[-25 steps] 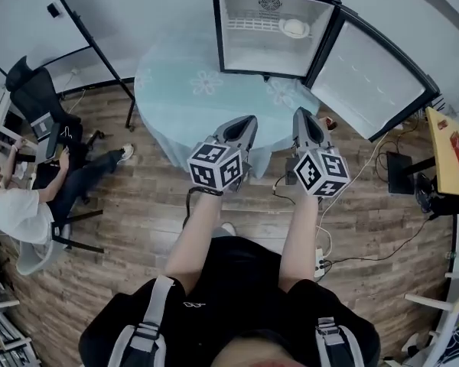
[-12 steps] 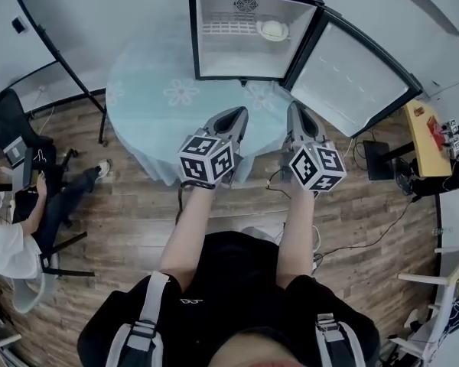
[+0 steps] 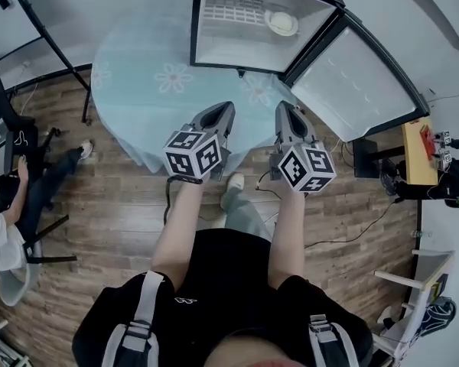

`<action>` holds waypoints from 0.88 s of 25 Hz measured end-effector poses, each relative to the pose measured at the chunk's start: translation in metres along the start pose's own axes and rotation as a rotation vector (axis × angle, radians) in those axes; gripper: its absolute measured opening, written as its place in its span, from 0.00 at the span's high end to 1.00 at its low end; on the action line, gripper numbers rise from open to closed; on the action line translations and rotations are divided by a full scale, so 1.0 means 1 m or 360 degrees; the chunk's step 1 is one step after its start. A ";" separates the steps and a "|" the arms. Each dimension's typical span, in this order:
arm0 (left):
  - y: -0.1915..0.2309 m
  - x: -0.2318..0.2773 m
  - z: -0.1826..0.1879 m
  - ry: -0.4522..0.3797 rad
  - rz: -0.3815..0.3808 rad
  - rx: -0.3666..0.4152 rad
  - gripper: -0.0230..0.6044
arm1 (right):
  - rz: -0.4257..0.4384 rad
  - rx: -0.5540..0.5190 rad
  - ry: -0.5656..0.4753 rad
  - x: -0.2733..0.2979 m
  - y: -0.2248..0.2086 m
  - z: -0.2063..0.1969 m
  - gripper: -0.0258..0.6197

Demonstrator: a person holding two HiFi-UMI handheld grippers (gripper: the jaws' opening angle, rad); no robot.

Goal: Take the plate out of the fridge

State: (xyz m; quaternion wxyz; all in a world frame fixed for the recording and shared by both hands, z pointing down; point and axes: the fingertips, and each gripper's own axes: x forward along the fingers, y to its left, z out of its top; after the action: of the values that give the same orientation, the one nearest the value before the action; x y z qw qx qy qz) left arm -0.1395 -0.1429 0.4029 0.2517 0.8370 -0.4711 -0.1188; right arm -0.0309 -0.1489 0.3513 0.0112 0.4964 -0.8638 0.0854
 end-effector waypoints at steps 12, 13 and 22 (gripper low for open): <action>0.034 0.082 0.023 0.0026 0.0081 0.0064 0.96 | 0.0040 0.0145 -0.0050 0.085 -0.069 0.006 0.96; 0.034 0.093 0.023 0.0037 0.0078 0.0065 0.96 | 0.0035 0.0160 -0.0047 0.091 -0.079 0.007 0.96; 0.050 0.185 0.003 0.0142 0.0106 0.0029 0.96 | -0.0067 0.0076 0.0102 0.142 -0.149 -0.020 0.96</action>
State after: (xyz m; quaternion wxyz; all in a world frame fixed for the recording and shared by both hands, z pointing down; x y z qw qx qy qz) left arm -0.0793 -0.3226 0.4335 0.2687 0.8276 -0.4880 -0.0689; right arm 0.0236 -0.3407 0.4057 0.0288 0.5115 -0.8501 0.1216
